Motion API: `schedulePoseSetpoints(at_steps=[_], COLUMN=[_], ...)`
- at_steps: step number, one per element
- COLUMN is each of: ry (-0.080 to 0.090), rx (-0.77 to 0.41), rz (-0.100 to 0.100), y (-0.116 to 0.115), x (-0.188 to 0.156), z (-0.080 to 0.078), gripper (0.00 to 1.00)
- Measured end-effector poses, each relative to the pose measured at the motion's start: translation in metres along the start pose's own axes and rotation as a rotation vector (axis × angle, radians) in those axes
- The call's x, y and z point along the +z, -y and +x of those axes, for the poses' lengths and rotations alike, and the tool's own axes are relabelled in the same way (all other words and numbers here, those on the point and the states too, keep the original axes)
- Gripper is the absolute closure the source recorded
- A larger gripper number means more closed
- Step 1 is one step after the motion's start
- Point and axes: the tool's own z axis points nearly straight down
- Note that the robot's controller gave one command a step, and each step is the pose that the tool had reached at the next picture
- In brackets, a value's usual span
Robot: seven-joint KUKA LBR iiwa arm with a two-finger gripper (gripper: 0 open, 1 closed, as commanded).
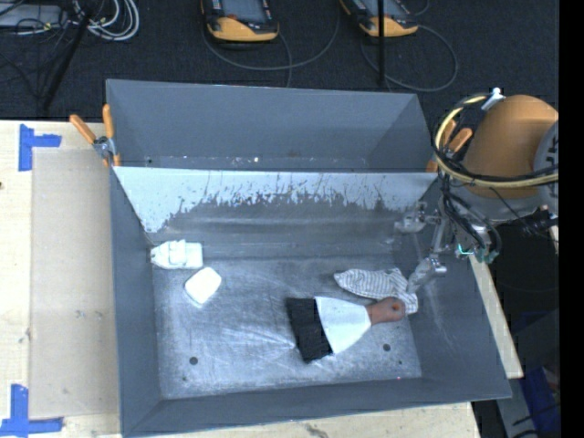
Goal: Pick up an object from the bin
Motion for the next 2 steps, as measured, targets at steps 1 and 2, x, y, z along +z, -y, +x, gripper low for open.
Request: schedulePoseSetpoints(at_steps=[1,2], ry=[0.007,0.006], rx=[-0.004,-0.042], rz=[0.001,0.001], y=[-0.001,-0.008], x=[-0.005,0.001], z=[-0.002,0.013], gripper=[0.00,0.00])
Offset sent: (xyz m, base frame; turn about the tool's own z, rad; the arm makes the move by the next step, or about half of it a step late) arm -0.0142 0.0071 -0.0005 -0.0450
